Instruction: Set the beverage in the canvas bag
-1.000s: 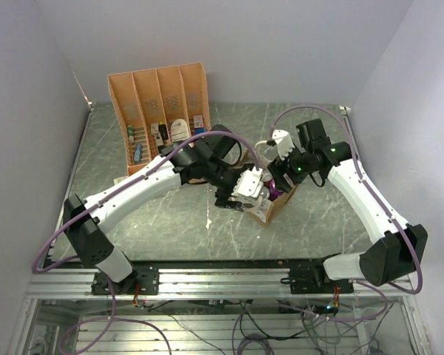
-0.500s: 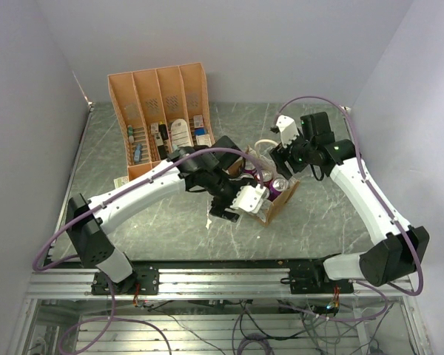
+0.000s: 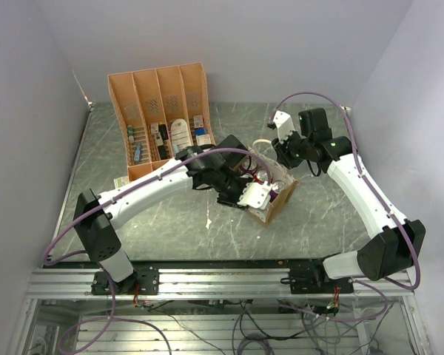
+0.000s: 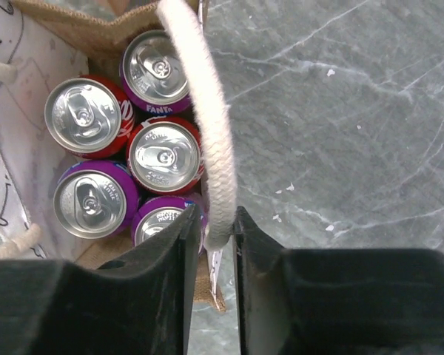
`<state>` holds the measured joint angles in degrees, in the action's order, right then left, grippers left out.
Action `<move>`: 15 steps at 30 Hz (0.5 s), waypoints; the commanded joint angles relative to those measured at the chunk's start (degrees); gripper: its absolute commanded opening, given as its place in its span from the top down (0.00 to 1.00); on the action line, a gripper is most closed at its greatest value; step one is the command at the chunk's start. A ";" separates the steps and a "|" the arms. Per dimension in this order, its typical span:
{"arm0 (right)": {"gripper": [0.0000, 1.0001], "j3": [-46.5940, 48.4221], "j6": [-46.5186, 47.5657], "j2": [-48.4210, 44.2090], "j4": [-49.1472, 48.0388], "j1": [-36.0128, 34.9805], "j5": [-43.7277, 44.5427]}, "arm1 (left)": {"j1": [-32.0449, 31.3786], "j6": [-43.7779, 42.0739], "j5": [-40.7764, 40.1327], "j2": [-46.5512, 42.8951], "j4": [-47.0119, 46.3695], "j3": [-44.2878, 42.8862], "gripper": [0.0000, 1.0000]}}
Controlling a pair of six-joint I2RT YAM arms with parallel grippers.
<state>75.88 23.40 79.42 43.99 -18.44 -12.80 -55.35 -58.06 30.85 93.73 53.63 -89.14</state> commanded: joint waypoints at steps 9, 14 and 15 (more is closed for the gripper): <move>0.97 4.57 -0.84 -0.46 -1.75 0.10 1.12 | -0.29 8.43 -2.13 -5.25 -8.22 -1.92 0.93; 1.00 7.27 -1.41 -0.05 -1.60 0.13 2.25 | -0.20 12.65 -0.74 -7.01 -10.55 -2.24 0.93; 1.00 7.65 -1.29 -0.05 -1.62 0.10 2.37 | -0.21 13.35 -0.47 -7.09 -10.76 -2.26 0.93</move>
<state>79.15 22.72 79.68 45.43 -18.44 -11.16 -55.33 -49.32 28.60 88.97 47.18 -89.58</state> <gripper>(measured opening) 0.088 0.096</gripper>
